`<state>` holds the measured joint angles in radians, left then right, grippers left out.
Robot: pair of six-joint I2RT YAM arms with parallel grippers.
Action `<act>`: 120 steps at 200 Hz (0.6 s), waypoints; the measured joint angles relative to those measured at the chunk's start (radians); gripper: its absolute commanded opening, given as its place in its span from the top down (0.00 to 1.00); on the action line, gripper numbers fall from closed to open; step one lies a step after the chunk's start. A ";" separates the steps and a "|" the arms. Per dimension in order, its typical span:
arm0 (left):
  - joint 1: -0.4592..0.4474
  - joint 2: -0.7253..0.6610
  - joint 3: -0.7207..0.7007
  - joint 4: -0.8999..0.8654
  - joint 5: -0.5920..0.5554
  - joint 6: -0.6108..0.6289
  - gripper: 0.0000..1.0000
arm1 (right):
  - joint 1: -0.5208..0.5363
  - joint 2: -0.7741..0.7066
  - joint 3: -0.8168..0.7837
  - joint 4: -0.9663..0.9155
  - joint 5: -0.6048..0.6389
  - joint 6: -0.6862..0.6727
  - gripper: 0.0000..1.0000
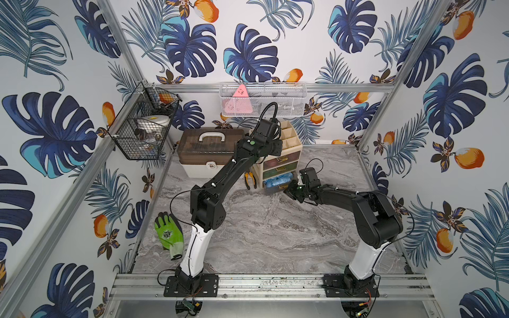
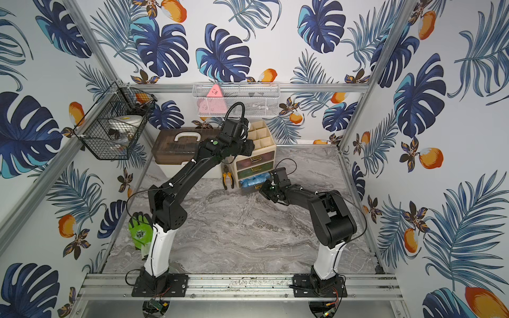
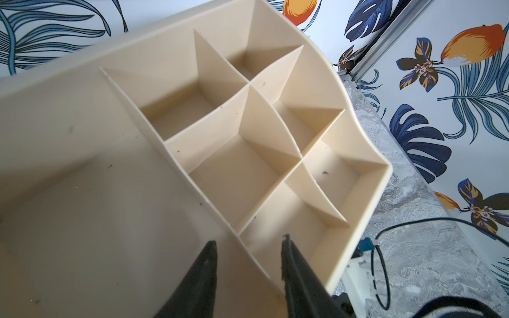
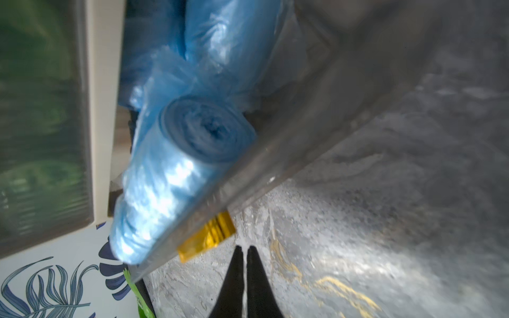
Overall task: Sort the rolls of trash bags by color and place them into the drawer
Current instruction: Close the drawer of the storage box.
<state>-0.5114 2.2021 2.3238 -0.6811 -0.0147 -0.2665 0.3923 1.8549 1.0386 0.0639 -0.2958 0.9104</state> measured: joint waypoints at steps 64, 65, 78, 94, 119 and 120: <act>0.003 -0.002 -0.006 0.007 0.014 0.005 0.59 | -0.014 0.107 0.074 0.078 0.006 0.103 0.91; 0.003 -0.002 -0.006 0.007 0.014 0.005 0.59 | -0.014 0.108 0.074 0.079 0.006 0.103 0.91; 0.003 -0.002 -0.006 0.007 0.017 0.005 0.59 | -0.014 0.118 0.080 0.093 0.006 0.129 0.91; 0.003 -0.002 -0.006 0.008 0.019 0.005 0.60 | -0.016 0.134 0.082 0.116 0.002 0.158 0.91; 0.003 -0.001 -0.006 0.008 0.022 0.004 0.60 | -0.018 0.167 0.103 0.166 -0.008 0.198 0.91; 0.003 -0.001 -0.006 0.008 0.022 0.004 0.60 | -0.018 0.171 0.105 0.172 -0.008 0.201 0.91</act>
<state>-0.5079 2.2013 2.3173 -0.6727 0.0071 -0.2623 0.3748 2.0254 1.1435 0.2356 -0.3042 1.1118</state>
